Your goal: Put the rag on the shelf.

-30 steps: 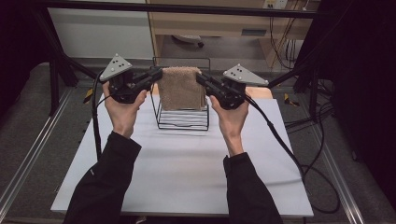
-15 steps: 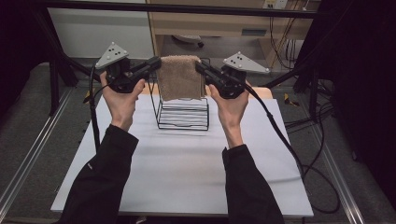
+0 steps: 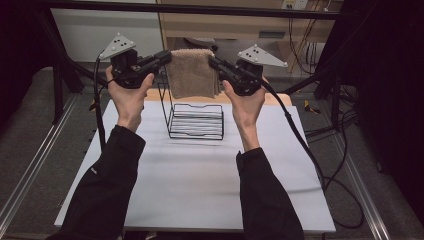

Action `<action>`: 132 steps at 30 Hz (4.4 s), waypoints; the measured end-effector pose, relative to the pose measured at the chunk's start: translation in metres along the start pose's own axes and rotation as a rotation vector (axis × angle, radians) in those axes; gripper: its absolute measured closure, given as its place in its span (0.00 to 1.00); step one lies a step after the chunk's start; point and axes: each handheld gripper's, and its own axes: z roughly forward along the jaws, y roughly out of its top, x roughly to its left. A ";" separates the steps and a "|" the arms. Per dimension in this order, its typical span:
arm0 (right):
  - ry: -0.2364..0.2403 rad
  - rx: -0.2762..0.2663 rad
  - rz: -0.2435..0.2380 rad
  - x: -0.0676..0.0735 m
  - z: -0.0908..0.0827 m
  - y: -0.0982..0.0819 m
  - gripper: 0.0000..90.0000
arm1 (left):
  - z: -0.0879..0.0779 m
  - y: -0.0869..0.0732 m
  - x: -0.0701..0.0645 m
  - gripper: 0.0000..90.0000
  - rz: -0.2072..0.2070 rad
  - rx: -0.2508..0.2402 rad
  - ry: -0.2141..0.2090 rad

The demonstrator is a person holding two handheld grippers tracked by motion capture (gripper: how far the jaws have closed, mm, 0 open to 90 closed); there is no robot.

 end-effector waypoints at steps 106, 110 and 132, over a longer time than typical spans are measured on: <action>0.023 0.182 -0.055 -0.018 0.016 -0.043 0.92 | 0.015 -0.050 0.013 0.94 0.041 0.190 -0.077; 0.035 0.212 -0.074 -0.017 0.014 -0.044 0.92 | 0.014 -0.053 0.011 0.93 0.042 0.214 -0.082; 0.079 0.237 -0.085 -0.019 0.009 -0.053 0.92 | 0.018 -0.028 0.014 0.96 -0.037 0.253 -0.084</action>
